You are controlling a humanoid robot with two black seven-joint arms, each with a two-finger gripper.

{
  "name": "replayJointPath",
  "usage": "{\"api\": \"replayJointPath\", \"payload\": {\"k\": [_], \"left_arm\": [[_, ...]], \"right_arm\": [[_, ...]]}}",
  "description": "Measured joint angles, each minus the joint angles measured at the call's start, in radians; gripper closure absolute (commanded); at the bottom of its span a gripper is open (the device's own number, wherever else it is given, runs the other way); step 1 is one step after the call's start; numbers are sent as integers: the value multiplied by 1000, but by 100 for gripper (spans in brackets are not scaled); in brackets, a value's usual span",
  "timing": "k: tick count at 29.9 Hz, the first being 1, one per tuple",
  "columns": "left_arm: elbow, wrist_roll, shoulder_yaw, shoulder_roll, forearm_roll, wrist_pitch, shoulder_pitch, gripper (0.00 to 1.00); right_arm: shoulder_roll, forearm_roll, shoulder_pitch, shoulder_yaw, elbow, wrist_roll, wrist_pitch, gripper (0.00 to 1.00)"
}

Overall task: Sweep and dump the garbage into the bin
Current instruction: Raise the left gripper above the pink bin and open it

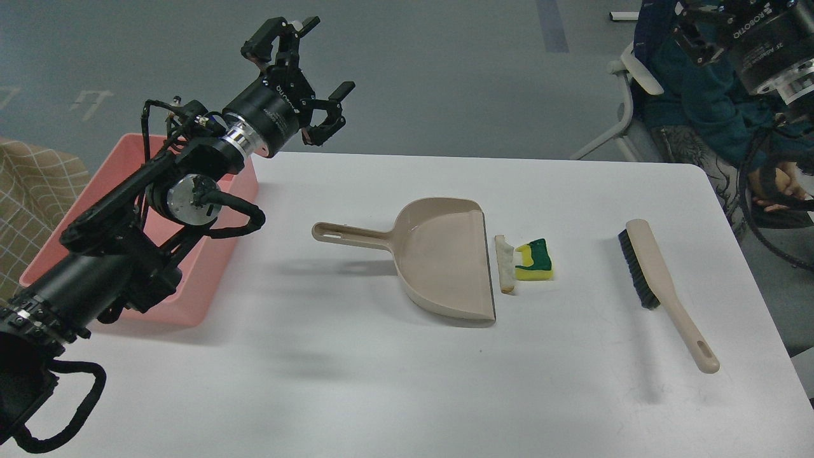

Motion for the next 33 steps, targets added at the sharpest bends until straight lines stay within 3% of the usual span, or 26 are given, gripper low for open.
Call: {"api": "replayJointPath", "payload": {"k": [12, 17, 19, 33], "left_arm": [[-4, -17, 0, -7, 1, -17, -19, 1], [-4, -95, 1, -4, 2, -10, -20, 1], [-4, -107, 2, -2, 2, -10, -20, 1], [-35, -108, 5, 5, 4, -11, -20, 1]], "right_arm": [[-5, 1, 2, 0, 1, 0, 0, 0], [-4, 0, 2, 0, 0, 0, 0, 0], [-5, 0, 2, 0, 0, 0, 0, 0], [-11, 0, 2, 0, 2, 0, 0, 0]]}}
